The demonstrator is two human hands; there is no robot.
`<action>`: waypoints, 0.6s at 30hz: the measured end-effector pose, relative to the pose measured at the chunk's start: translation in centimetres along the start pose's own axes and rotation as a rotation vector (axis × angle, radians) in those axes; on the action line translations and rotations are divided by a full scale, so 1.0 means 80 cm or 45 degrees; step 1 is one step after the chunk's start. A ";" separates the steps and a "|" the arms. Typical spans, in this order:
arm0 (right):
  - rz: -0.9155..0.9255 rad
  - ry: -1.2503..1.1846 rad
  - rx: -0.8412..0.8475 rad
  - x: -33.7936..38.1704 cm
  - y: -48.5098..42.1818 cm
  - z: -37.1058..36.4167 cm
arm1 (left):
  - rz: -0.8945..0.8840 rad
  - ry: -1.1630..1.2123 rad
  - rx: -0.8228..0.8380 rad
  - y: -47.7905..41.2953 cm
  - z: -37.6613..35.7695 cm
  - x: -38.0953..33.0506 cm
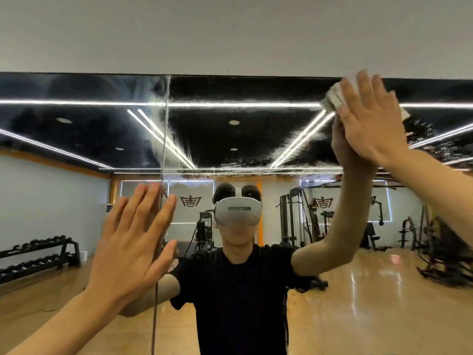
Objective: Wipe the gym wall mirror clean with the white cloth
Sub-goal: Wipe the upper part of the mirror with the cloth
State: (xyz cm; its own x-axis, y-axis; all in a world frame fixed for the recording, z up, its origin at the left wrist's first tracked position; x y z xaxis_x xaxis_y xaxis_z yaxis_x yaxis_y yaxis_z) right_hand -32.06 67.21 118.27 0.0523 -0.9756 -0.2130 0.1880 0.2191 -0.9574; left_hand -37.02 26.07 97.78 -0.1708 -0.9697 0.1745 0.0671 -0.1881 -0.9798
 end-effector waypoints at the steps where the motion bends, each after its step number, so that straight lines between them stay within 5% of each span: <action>1: -0.014 -0.005 -0.030 0.014 -0.003 -0.002 | 0.008 0.006 -0.005 0.000 0.000 -0.001; 12: 0.641 -0.088 -0.018 0.357 -0.023 -0.055 | 0.005 -0.001 0.064 0.001 -0.003 0.007; 15: 0.870 -0.006 0.046 0.343 0.007 -0.064 | -0.009 0.015 0.071 0.001 -0.002 0.008; 18: 0.832 -0.031 0.035 0.268 0.025 -0.055 | -0.012 0.008 0.054 0.002 0.001 0.008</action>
State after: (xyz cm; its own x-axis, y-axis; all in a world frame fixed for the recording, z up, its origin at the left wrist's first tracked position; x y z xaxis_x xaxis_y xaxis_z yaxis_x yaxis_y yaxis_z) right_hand -34.90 46.68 110.95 0.1866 -0.6409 -0.7446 0.1349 0.7674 -0.6268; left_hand -37.05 25.41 97.77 -0.1780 -0.9668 0.1832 0.1067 -0.2041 -0.9731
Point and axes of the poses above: each hand's wrist, its own y-axis away from the middle knuckle, its own z-axis out of the back of the hand, x = y × z, the point moved 6 cm from there along -y, towards the middle knuckle, and after that the axes turned 9 degrees about z, right-handed, at the moved point
